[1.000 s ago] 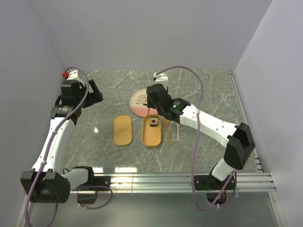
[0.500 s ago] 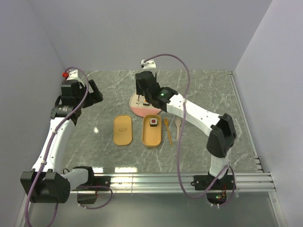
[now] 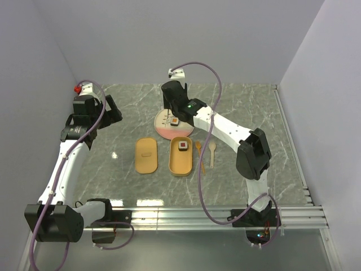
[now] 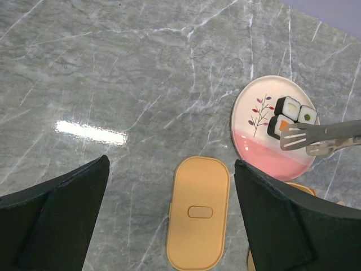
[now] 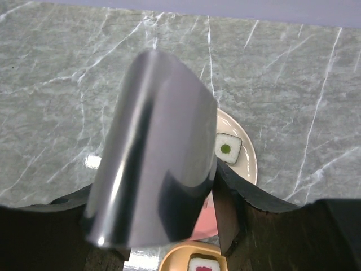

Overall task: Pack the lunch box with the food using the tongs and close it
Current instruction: Pick up the food using the clamp

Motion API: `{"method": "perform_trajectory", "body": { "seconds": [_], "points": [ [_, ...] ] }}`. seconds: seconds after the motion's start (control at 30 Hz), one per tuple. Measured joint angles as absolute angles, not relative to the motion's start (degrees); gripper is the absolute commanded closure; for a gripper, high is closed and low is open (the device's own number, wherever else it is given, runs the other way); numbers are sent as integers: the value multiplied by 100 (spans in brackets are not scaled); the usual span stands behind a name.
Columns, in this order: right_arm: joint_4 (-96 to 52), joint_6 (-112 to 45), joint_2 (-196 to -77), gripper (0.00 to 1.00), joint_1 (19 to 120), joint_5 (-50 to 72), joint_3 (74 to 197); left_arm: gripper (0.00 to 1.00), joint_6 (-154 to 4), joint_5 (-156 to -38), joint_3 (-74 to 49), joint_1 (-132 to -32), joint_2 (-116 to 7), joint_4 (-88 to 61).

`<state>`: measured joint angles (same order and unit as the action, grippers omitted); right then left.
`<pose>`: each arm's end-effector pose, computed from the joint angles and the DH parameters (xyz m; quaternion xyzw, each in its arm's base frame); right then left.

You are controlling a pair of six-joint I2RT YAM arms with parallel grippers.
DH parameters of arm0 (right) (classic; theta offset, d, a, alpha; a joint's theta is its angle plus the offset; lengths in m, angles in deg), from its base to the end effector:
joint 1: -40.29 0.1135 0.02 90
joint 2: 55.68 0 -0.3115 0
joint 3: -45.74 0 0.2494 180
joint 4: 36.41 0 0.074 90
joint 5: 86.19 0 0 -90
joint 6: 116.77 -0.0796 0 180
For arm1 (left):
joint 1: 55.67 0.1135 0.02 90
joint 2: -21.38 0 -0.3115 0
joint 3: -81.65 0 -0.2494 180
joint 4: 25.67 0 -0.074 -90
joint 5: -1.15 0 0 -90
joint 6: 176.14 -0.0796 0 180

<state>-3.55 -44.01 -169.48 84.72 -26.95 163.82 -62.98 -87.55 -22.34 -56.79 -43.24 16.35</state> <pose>0.3994 0.3346 0.3490 -0.0632 0.8376 0.0566 0.5397 0.2631 -0.0033 0.3659 -0.1716 0.8516 -0.0945 0.4862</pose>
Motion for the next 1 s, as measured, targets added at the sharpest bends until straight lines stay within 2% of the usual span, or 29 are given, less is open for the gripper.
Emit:
{"method": "perform_trajectory", "body": {
  "seconds": [1.0],
  "points": [
    [-360,-4385,-17884,42,8192,-2350,16961,1,-6403,-8744,-2234,-5679,-4597,1642]
  ]
}}
